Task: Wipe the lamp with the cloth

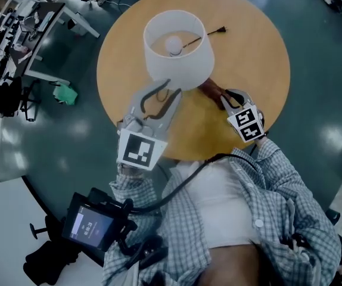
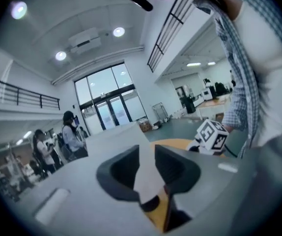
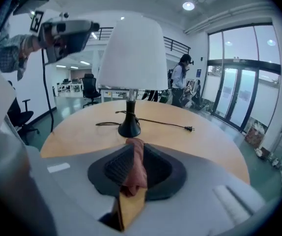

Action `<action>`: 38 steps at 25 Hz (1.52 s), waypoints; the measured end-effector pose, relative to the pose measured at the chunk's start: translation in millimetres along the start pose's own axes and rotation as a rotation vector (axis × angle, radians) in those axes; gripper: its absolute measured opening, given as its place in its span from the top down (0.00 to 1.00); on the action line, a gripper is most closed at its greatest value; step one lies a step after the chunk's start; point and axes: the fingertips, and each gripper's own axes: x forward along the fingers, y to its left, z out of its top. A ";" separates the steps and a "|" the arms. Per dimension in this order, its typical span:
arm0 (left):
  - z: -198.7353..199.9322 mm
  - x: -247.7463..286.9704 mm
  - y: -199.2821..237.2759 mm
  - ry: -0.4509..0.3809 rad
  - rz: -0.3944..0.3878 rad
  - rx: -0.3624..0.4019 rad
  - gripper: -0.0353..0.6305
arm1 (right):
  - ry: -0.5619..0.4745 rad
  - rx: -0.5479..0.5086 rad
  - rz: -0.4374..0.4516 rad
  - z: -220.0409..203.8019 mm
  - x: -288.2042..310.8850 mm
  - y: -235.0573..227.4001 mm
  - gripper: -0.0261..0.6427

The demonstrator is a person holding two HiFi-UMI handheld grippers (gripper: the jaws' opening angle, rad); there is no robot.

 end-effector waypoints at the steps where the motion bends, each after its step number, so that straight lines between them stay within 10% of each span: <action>1: -13.2 -2.3 -9.6 0.008 -0.012 -0.049 0.82 | -0.044 0.035 0.004 2.7 -6.1 1.9 0.91; 7: -81.8 5.0 -71.3 0.040 -0.060 -0.249 0.94 | -0.206 0.214 0.095 26.4 -37.2 21.1 0.95; 21: -149.6 6.8 -133.2 0.095 -0.137 -0.494 0.94 | -0.205 0.162 0.140 17.1 -58.1 62.3 0.95; 38: -157.8 6.4 -145.7 0.122 -0.168 -0.485 0.94 | -0.189 0.109 0.170 14.9 -52.3 75.8 0.95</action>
